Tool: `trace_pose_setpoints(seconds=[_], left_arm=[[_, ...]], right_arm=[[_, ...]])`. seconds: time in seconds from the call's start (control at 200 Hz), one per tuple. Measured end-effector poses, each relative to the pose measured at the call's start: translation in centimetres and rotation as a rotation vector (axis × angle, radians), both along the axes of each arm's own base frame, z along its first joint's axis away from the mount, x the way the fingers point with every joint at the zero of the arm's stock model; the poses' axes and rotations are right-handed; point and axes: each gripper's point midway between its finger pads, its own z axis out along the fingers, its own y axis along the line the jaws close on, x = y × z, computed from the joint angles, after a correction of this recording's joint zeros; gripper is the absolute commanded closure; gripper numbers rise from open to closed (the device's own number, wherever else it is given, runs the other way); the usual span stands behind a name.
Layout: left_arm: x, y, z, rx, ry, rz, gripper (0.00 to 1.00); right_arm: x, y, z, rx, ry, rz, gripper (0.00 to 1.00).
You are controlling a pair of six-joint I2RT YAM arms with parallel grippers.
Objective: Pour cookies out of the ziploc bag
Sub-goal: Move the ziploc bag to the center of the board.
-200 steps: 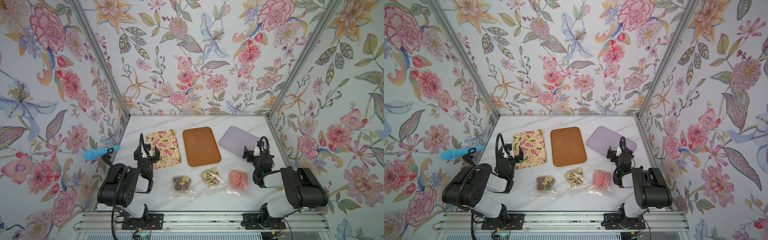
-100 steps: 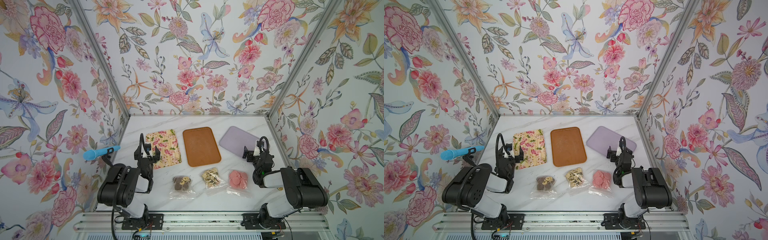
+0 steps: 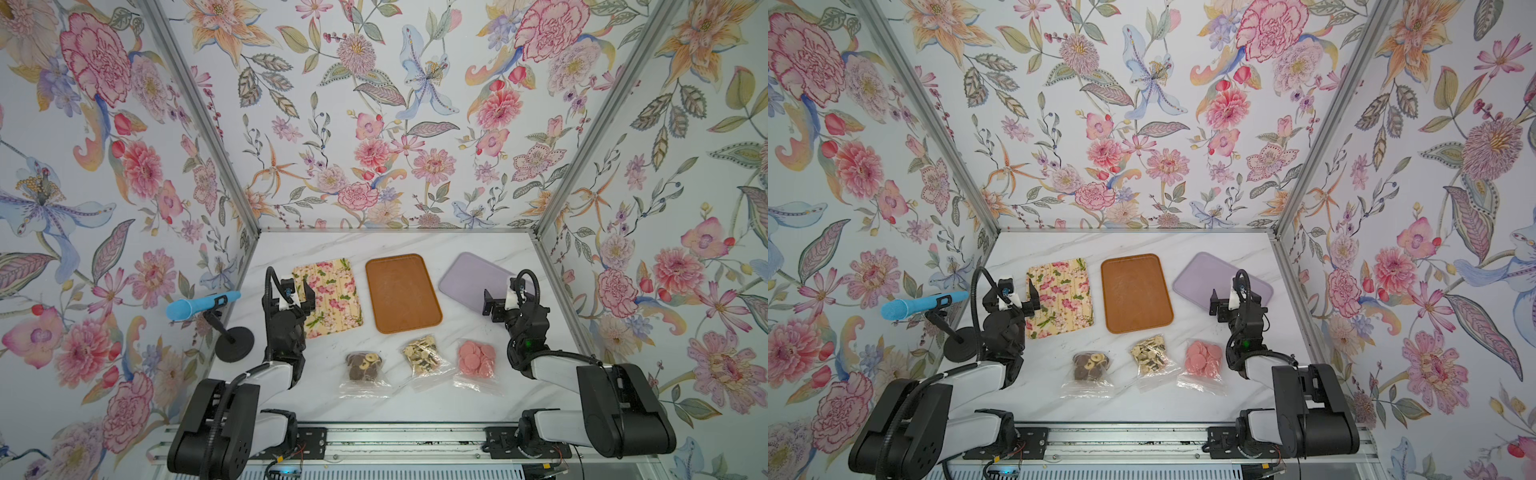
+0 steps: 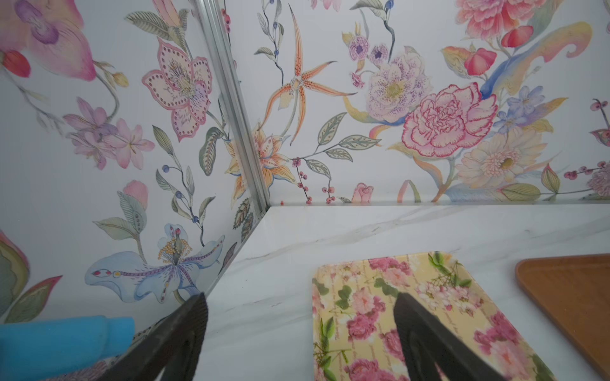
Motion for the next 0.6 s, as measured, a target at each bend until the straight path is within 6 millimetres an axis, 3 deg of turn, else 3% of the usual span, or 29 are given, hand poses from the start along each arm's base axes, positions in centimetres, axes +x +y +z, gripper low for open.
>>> trace_pose_setpoints(seconds=[0.065, 0.135, 0.265, 0.35, 0.451, 0.601], left_arm=[[0.3, -0.3, 2.2, -0.075, -0.007, 0.013, 0.21], [0.6, -1.5, 3.3, -0.147, 0.029, -0.001, 0.25], [0.5, -4.9, 1.8, -0.252, 0.212, -0.082, 0.33], [-1.0, -7.6, -1.1, -0.330, 0.374, -0.160, 0.35], [-4.5, -10.6, -5.2, -0.392, 0.590, -0.239, 0.35], [-10.3, -12.8, -8.1, -0.488, 0.802, -0.310, 0.40]], right_arm=[[0.0, 1.4, 2.7, 0.010, -0.032, 0.038, 0.01], [-0.3, 3.6, 4.9, 0.021, -0.039, 0.098, 0.02], [-2.7, 10.8, 7.0, 0.030, 0.009, 0.306, 0.04], [-5.4, 16.0, 6.9, 0.017, 0.075, 0.470, 0.05], [-9.3, 21.1, 5.6, 0.008, 0.173, 0.654, 0.05], [-14.5, 26.0, 2.4, 0.014, 0.338, 0.855, 0.06]])
